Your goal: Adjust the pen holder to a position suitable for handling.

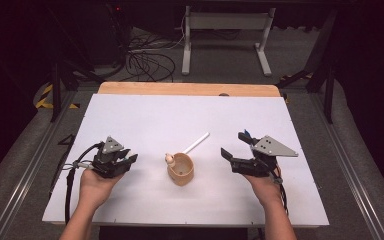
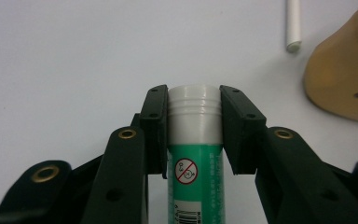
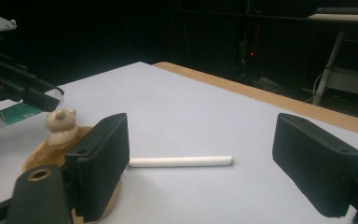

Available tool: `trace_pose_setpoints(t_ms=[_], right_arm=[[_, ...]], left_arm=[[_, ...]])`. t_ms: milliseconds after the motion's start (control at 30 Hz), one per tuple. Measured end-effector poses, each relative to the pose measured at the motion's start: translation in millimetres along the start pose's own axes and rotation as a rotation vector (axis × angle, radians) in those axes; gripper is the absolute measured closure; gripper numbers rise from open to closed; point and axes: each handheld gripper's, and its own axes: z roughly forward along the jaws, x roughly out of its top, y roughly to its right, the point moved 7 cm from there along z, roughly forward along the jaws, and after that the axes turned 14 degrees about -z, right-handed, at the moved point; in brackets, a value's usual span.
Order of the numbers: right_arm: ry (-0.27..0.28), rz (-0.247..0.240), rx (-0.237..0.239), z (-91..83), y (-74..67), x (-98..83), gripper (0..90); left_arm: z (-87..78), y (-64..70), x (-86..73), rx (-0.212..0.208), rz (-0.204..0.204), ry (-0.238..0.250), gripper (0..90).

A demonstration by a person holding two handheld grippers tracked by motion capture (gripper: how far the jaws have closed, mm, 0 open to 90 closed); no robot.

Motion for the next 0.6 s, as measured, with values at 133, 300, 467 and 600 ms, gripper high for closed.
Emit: trace_pose_setpoints(t_ms=[133,300,467,600], right_arm=[[0.006,-0.006,0.016,3.1,-6.5,2.3,20.2],[0.027,-0.005,0.054,7.1,-17.5,8.2,20.4],[0.043,-0.014,0.092,11.7,-31.0,15.2,20.4],[0.047,-0.020,0.115,14.9,-39.7,18.1,20.4]], left_arm=[[-9.7,8.0,7.0,-0.026,0.006,0.055,64.9],[-18.3,16.7,12.1,-0.058,0.003,0.096,64.9],[-20.2,21.9,13.1,-0.079,0.007,0.102,64.9],[-20.5,22.6,13.7,-0.077,0.017,0.107,64.9]])
